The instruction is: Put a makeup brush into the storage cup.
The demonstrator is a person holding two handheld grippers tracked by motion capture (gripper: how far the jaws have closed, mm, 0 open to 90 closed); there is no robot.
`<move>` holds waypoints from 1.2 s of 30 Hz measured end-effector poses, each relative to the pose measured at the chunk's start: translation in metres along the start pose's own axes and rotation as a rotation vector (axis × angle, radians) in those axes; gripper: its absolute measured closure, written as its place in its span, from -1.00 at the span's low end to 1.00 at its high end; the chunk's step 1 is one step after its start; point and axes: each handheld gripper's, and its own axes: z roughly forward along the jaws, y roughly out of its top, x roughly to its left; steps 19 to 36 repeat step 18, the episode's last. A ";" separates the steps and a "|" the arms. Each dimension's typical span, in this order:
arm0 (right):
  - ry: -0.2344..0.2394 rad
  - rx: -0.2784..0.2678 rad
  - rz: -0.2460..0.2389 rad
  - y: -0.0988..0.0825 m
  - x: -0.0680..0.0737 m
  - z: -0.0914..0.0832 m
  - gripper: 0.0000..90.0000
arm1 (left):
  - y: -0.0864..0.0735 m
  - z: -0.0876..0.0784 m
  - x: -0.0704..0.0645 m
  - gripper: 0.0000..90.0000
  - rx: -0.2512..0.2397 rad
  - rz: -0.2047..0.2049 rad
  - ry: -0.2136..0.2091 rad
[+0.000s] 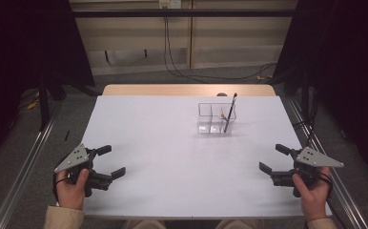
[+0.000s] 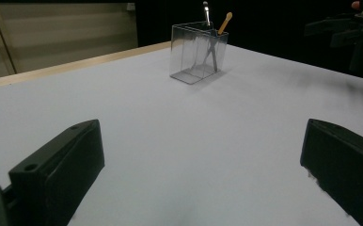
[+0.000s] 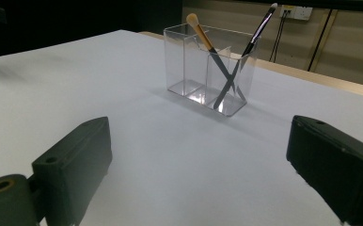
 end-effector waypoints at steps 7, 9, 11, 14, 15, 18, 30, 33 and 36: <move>0.004 0.008 -0.003 -0.002 0.000 -0.002 -0.84 | 0.000 0.000 0.000 -1.00 -0.003 -0.003 0.001; 0.000 0.005 0.000 -0.003 -0.001 -0.003 -0.84 | 0.000 0.001 0.000 -1.00 0.001 0.002 -0.003; -0.002 0.000 0.007 -0.003 -0.002 -0.004 -0.84 | 0.000 0.001 0.000 -1.00 0.002 0.001 -0.003; -0.001 -0.002 0.007 -0.003 -0.002 -0.006 -0.84 | 0.000 0.002 0.000 -1.00 -0.001 -0.001 -0.005; -0.002 -0.004 0.008 -0.004 -0.003 -0.006 -0.84 | 0.001 0.001 0.000 -1.00 0.001 0.001 -0.002; -0.001 -0.001 0.009 -0.004 -0.003 -0.006 -0.84 | 0.000 0.002 0.001 -1.00 0.005 0.005 -0.003; -0.001 -0.001 0.009 -0.004 -0.003 -0.006 -0.84 | 0.000 0.002 0.001 -1.00 0.005 0.005 -0.003; -0.001 -0.001 0.009 -0.004 -0.003 -0.006 -0.84 | 0.000 0.002 0.001 -1.00 0.005 0.005 -0.003; -0.001 -0.001 0.009 -0.004 -0.003 -0.006 -0.84 | 0.000 0.002 0.001 -1.00 0.005 0.005 -0.003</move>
